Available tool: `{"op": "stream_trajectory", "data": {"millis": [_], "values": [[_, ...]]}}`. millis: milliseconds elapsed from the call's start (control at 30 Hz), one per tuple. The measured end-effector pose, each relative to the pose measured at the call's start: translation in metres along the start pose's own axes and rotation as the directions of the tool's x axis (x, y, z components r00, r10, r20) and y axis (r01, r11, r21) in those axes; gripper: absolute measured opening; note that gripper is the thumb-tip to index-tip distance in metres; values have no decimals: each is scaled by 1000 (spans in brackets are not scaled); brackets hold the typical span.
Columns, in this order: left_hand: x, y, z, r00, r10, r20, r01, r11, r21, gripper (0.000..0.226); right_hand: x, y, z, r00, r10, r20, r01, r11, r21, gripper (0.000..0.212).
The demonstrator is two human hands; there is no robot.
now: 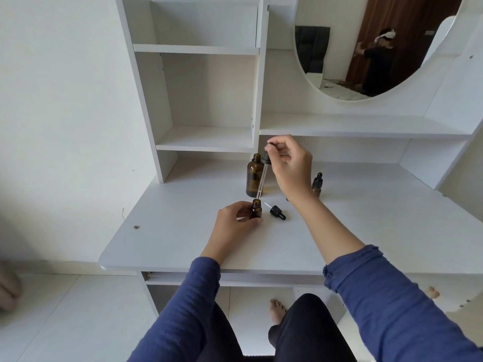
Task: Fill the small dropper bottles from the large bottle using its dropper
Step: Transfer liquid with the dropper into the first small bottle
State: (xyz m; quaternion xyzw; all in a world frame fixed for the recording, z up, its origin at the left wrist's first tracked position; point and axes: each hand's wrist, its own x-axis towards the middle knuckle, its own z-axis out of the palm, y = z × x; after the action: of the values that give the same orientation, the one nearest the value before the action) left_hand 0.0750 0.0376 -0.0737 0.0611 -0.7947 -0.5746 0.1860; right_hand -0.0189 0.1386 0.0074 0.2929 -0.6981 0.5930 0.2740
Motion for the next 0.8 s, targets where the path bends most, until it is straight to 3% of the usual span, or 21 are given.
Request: {"op": "stream_trajectory", "data": {"millis": [400,567,800], "values": [[0,-1,0,1000,0,6,0,1000,-7,24,2,5,-3,998,-26,65,27,1000,-16,9],[3,-3,0,1000,-12,-5,12,1000,19,27,18,-5,-4,997,-42,-59,46,997,63,4],[3,-3,0,1000,-12,-5,12,1000,2,26,47,-14,0,965,-120,-234,127,992,14,10]]}}
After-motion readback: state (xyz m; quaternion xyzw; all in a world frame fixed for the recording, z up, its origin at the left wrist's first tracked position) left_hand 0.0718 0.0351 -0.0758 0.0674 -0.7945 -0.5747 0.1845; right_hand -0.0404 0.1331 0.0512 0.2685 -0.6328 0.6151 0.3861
